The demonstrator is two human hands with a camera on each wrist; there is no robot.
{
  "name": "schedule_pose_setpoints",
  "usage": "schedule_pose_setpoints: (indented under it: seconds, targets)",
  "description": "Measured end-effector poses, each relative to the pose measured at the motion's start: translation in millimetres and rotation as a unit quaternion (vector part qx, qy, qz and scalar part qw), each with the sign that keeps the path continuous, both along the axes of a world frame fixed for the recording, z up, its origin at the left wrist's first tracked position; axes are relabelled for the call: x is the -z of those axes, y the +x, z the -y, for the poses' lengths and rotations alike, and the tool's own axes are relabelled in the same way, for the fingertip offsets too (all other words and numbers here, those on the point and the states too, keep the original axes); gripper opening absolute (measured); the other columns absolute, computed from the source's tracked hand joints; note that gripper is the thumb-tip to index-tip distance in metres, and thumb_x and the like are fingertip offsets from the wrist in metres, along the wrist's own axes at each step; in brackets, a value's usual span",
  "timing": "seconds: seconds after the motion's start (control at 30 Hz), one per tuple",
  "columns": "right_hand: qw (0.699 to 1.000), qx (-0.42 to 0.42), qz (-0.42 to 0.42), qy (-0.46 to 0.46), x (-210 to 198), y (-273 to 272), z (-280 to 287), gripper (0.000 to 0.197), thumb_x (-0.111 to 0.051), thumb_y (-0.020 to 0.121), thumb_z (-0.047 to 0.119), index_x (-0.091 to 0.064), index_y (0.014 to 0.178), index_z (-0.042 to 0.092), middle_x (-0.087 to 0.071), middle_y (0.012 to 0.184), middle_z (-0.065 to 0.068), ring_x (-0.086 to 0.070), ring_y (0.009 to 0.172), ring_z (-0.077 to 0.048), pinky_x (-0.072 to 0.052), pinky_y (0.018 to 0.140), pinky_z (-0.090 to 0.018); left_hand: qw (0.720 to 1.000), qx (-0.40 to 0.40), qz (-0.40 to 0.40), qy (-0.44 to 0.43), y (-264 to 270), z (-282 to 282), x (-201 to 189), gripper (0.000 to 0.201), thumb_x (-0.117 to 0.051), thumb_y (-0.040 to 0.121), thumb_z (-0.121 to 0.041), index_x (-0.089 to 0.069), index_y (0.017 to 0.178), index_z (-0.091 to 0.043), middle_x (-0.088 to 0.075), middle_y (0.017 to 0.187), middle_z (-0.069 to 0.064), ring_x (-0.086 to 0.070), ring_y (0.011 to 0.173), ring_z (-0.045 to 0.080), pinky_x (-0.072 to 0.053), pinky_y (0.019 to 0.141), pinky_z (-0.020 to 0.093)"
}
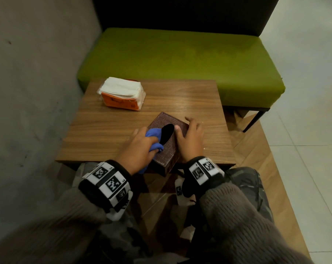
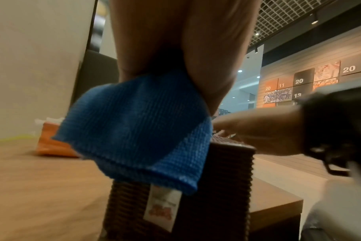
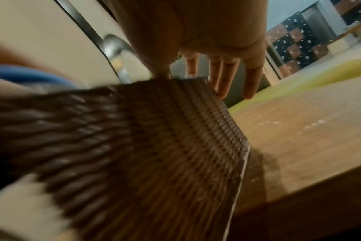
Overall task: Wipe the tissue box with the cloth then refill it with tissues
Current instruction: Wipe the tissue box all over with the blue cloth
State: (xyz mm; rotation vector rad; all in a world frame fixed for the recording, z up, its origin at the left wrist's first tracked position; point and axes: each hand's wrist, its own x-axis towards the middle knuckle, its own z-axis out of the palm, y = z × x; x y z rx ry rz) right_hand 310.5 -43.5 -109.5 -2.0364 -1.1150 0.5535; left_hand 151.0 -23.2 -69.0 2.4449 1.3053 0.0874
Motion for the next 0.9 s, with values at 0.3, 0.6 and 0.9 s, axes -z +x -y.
schedule_pose_setpoints:
  seconds: [0.3, 0.6, 0.9]
  targets:
    - [0.946, -0.242, 0.179, -0.124, -0.8, -22.9, 52.6, 0.108, -0.060, 0.079, 0.062, 0.001, 0.154, 0.013, 0.011, 0.162, 0.000, 0.002, 0.150, -0.015, -0.011, 0.117, -0.051, 0.997, -0.074, 0.003, 0.019, 31.2, 9.7, 3.6, 0.027, -0.054, 0.089, -0.027, -0.060, 0.111, -0.013, -0.042, 0.119, 0.012, -0.042, 0.112, 0.031, -0.038, 0.091, 0.038]
    - [0.947, -0.271, 0.169, -0.041, 8.4, 19.6, 41.6, 0.084, -0.066, 0.078, 0.056, -0.030, 0.149, 0.030, -0.019, 0.159, 0.013, -0.019, 0.146, -0.011, -0.022, 0.113, -0.054, 0.979, 0.163, -0.120, -0.033, 11.8, -37.9, -18.1, 0.025, -0.061, 0.088, -0.034, -0.065, 0.112, -0.031, -0.029, 0.093, -0.002, -0.040, 0.103, 0.025, -0.039, 0.087, 0.040]
    - [0.949, -0.239, 0.160, -0.130, -6.1, -10.3, 30.8, 0.116, -0.071, 0.064, 0.068, -0.011, 0.154, 0.026, 0.001, 0.163, 0.007, -0.004, 0.149, -0.019, -0.018, 0.114, -0.056, 0.999, 0.021, -0.050, -0.002, 34.5, -8.4, -4.5, 0.029, -0.051, 0.092, -0.031, -0.059, 0.118, -0.021, -0.043, 0.110, 0.007, -0.042, 0.107, 0.024, -0.034, 0.082, 0.030]
